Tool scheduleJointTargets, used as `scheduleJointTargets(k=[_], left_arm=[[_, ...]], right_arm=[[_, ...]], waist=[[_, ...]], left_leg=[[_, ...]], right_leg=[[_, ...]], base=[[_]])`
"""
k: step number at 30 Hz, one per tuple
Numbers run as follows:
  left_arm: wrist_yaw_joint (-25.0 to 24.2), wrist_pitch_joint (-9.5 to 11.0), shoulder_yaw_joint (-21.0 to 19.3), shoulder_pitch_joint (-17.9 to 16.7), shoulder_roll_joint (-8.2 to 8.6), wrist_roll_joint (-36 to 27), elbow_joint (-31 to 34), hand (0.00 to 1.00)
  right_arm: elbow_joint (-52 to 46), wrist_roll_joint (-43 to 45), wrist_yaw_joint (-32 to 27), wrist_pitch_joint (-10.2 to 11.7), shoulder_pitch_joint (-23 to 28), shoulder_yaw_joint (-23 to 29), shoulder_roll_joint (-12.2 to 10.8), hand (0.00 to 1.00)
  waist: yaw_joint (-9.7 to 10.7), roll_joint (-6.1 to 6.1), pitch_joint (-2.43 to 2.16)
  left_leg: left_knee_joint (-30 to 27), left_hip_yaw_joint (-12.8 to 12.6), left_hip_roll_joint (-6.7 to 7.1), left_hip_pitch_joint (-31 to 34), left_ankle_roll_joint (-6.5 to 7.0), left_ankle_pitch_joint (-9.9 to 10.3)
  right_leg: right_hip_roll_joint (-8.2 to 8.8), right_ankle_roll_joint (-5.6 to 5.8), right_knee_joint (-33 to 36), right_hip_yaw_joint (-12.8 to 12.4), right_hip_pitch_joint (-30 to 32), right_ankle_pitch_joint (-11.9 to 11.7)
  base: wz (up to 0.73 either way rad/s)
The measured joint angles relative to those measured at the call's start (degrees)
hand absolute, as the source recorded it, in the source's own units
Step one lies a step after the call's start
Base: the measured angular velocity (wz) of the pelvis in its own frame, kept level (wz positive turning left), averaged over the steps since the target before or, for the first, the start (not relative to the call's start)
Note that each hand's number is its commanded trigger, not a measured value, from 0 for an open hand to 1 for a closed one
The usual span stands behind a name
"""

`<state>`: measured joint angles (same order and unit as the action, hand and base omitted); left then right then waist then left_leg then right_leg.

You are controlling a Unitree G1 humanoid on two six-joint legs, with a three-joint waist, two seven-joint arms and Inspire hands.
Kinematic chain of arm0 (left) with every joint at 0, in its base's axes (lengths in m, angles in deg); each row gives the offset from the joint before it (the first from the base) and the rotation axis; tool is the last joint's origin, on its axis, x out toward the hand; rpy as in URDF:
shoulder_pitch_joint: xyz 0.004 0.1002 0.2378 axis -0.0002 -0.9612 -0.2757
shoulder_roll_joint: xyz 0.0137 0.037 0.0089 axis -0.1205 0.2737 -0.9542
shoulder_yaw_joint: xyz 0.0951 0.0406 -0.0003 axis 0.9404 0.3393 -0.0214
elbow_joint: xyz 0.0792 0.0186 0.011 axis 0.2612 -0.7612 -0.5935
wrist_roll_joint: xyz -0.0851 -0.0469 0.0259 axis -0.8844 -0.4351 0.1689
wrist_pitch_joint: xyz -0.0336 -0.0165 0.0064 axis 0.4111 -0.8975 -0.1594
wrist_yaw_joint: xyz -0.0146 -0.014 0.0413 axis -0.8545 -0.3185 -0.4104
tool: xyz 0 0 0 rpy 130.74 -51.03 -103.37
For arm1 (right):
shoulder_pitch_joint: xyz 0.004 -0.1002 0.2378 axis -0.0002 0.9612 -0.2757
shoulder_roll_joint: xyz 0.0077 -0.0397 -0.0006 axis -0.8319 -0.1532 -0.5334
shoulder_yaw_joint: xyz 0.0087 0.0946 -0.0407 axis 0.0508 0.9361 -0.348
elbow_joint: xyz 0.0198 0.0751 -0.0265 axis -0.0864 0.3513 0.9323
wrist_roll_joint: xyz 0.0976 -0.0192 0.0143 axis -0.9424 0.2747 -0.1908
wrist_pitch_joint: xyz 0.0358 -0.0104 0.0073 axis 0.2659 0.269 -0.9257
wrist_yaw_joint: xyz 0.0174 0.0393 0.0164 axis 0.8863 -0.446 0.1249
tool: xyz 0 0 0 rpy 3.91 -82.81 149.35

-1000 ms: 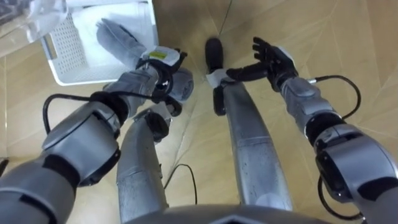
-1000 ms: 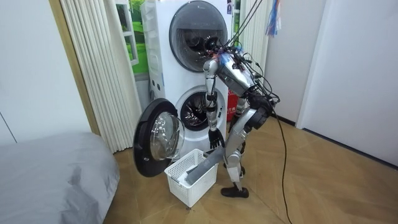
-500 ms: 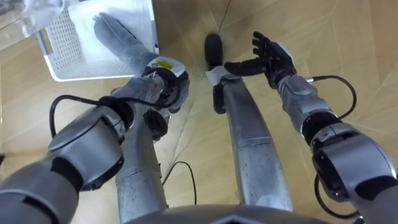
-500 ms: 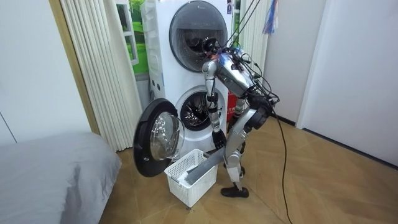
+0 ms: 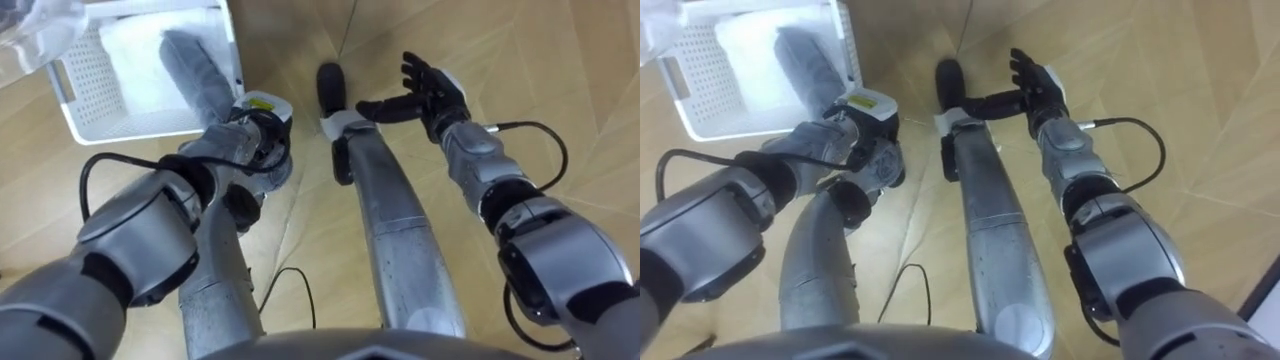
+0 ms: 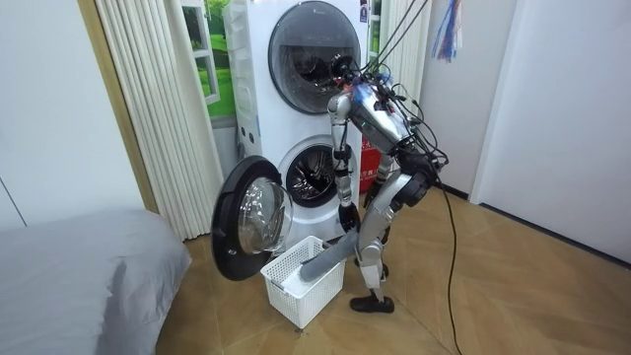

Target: Put towel into washing machine

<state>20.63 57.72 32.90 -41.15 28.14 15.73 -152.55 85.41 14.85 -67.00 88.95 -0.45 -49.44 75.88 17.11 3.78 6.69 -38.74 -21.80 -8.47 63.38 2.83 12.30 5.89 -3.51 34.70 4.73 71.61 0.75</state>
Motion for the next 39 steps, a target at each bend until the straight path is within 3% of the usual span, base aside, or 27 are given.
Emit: scheduleJointTargets(k=[9, 12, 15, 17, 21, 23, 25, 30, 32, 36, 39], left_arm=[[0.9, 1.9, 0.0, -0.5, -0.63, 0.0, 0.0, 1.0], [3.7, 2.2, -0.2, -1.5, -0.54, -0.8, 0.0, 1.0], [6.9, 3.8, -4.3, -3.8, 0.22, -2.5, -0.1, 1.0], [10.2, 6.4, -10.6, -6.0, 0.55, -4.2, 0.0, 1.0], [16.2, 9.2, -18.1, -8.1, 0.42, -8.6, 0.0, 1.0], [20.1, 12.1, -22.8, -9.7, -0.19, -12.8, 0.6, 1.0], [22.6, 13.6, -24.4, -11.1, -1.19, -17.3, 1.8, 1.0], [24.9, 15.3, -27.3, -14.9, -3.11, -27.4, 10.8, 1.0], [25.1, 15.8, -27.5, -16.8, -2.41, -32.9, 14.6, 1.0], [23.3, 15.8, -27.5, -19.0, -0.73, -42.2, 18.2, 1.0], [18.1, 15.9, -26.4, -19.9, 0.28, -53.9, 20.7, 1.0]], right_arm=[[1.1, -2.1, -0.3, 0.1, 0.7, -2.3, 0.0, 0.0], [0.1, -4.1, -1.3, 0.1, 2.6, -2.4, 0.2, 0.0], [-0.1, -4.1, -1.5, 0.1, 5.1, -2.7, 0.2, 0.0], [-1.0, -2.1, -2.1, 0.3, 7.7, -2.6, 0.2, 0.0], [-1.4, -1.9, -3.3, 0.8, 10.9, -2.4, 0.4, 0.0], [-1.4, -1.2, -3.7, 1.9, 13.1, -1.5, 0.6, 0.0], [-0.8, -1.1, -4.0, 2.7, 14.2, -1.4, 0.8, 0.0], [-0.4, 2.7, -4.4, 3.1, 15.5, 0.0, 1.9, 0.0], [-0.3, 3.8, -4.5, 3.3, 15.3, 0.3, 2.1, 0.0], [-0.5, 6.8, -4.3, 3.3, 15.0, 0.2, 1.7, 0.0], [-0.9, 8.3, -3.7, 3.3, 14.5, 0.2, 1.5, 0.0]], waist=[[0.0, 0.0, 0.0], [0.0, -0.02, -0.01], [-0.2, -0.06, -0.01], [-0.2, -0.22, -0.1], [-1.0, -0.46, -0.25], [-2.3, -0.43, -0.4], [-3.1, -0.41, -0.58], [-6.6, -0.19, -1.39], [-8.3, 0.27, -2.38], [-10.3, 0.34, -2.55], [-11.4, 0.28, -2.69]], left_leg=[[-0.1, 0.1, -0.09, -1.4, 0.14, 0.1], [-0.1, 0.3, -0.03, -3.1, 0.18, 0.1], [-0.1, 0.1, -0.16, -6.7, 0.17, 0.8], [0.0, 0.5, -0.12, -10.2, -0.25, 1.7], [1.2, 0.4, -0.04, -15.4, -0.3, 1.7], [2.5, 0.7, -0.02, -18.9, -0.54, 1.7], [3.8, 0.7, 0.12, -21.3, -0.68, 1.5], [6.3, 1.7, 1.17, -25.6, -0.69, 0.7], [7.6, 2.0, 1.42, -27.3, -0.51, 0.2], [9.2, 2.8, 1.95, -30.1, -0.54, 0.1], [9.6, 3.7, 2.4, -30.5, -0.44, -0.1]], right_leg=[[0.09, -0.49, 0.0, 0.3, -1.5, -0.5], [0.27, -0.44, 0.2, 0.5, -3.1, -0.5], [0.0, -0.17, 0.0, 0.5, -6.9, 0.0], [0.02, 0.23, -0.1, 0.5, -10.4, 0.9], [-0.16, 0.52, -1.5, 0.6, -15.8, 1.0], [-0.11, 0.82, -3.1, 1.2, -19.5, 1.0], [-0.04, 1.06, -4.3, 1.5, -22.0, 1.1], [0.03, 0.85, -6.1, 2.6, -26.9, 0.7], [0.17, 1.09, -7.3, 3.3, -29.0, 0.6], [0.51, 1.64, -8.2, 4.1, -32.0, 1.0], [1.1, 1.91, -8.4, 4.7, -32.8, 1.3]], base=[[0.0], [-0.01], [-0.08], [-0.07], [-0.03], [-0.07], [0.0], [0.1], [0.15], [0.1], [0.16]])
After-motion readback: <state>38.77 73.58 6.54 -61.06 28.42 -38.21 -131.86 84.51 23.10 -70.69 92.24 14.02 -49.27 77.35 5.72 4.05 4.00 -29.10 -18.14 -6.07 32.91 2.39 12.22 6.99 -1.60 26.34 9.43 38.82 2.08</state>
